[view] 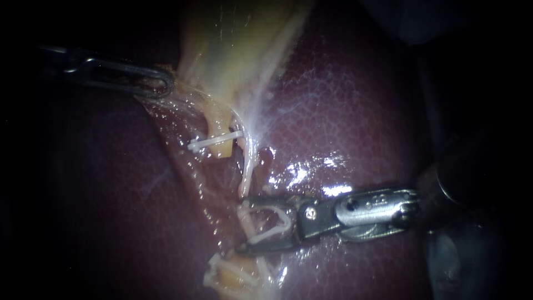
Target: Clipping first clip right tube
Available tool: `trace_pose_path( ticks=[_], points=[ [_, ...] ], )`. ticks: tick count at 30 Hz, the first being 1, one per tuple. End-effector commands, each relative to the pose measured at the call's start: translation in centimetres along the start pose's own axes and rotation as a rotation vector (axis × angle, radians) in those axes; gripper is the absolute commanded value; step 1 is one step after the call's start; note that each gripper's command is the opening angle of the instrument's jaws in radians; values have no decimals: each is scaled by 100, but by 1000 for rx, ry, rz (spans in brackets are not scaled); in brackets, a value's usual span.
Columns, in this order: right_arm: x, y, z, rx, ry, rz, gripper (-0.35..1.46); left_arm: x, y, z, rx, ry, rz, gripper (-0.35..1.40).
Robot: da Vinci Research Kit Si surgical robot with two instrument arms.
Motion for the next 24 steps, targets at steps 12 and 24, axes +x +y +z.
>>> trace_pose_path(
  ticks=[12, 24],
  points=[
    [45, -22, -34, 16, 16, 20, 49, 0, 0, 0, 0, 0, 0, -35],
    [61, -19, -81, 18, 19, 83, 48, 0, 0, 0, 0, 0, 0, -35]
  ],
)
